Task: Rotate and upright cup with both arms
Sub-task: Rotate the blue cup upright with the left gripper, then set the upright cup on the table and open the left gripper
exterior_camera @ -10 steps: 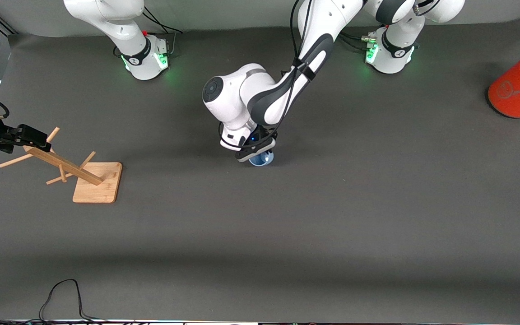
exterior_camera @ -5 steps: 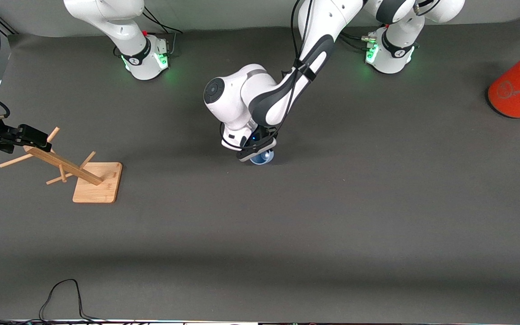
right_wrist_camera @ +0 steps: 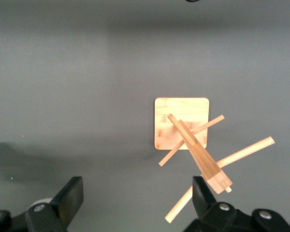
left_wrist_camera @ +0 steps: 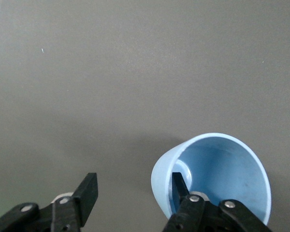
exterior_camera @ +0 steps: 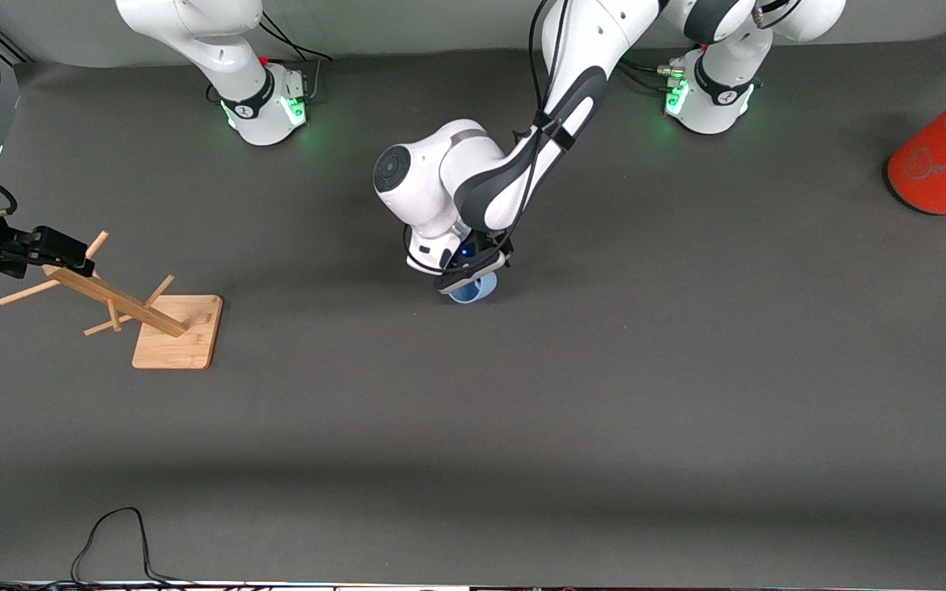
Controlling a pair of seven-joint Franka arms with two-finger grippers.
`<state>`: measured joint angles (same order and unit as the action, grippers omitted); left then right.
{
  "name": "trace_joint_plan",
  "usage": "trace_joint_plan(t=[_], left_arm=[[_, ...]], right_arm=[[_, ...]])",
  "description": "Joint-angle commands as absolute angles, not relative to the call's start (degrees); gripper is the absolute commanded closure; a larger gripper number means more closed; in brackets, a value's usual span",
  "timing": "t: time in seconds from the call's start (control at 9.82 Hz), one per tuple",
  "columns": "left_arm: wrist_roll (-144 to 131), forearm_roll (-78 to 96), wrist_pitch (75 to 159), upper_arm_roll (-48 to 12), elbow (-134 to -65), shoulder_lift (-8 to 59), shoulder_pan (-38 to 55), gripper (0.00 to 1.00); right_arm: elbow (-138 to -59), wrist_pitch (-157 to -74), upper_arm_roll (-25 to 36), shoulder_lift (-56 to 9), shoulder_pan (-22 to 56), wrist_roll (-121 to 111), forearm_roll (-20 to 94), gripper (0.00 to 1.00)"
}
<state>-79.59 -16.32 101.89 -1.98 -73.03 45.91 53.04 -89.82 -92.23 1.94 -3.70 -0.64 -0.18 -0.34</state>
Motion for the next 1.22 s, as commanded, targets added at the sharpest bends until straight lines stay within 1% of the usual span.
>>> trace_joint_plan(t=[0.0, 0.2, 0.61, 0.92, 1.12], left_arm=[[-78.6, -15.7, 101.8, -1.8, -75.0, 44.7, 53.2, 0.29], [-77.3, -15.8, 101.7, -1.8, -76.8, 43.2, 53.3, 0.30], [-75.0, -15.6, 102.8, -1.8, -84.8, 36.1, 52.5, 0.31], [-73.3, -15.6, 102.7, -1.9, -86.7, 33.8, 51.4, 0.31], [-69.3, -12.6, 101.5, -1.8, -86.8, 31.8, 50.3, 0.31]], right_arm=[[-89.7, -92.4, 1.7, -3.0, -0.9, 1.4, 0.4, 0.00], [-89.7, -92.4, 1.8, -3.1, -0.9, 1.5, 0.4, 0.00], [-89.7, -92.4, 1.7, -3.1, -0.9, 1.3, 0.4, 0.00], [-89.7, -92.4, 1.7, -3.1, -0.9, 1.3, 0.4, 0.00], [-89.7, -92.3, 1.7, -3.1, -0.9, 1.2, 0.4, 0.00]])
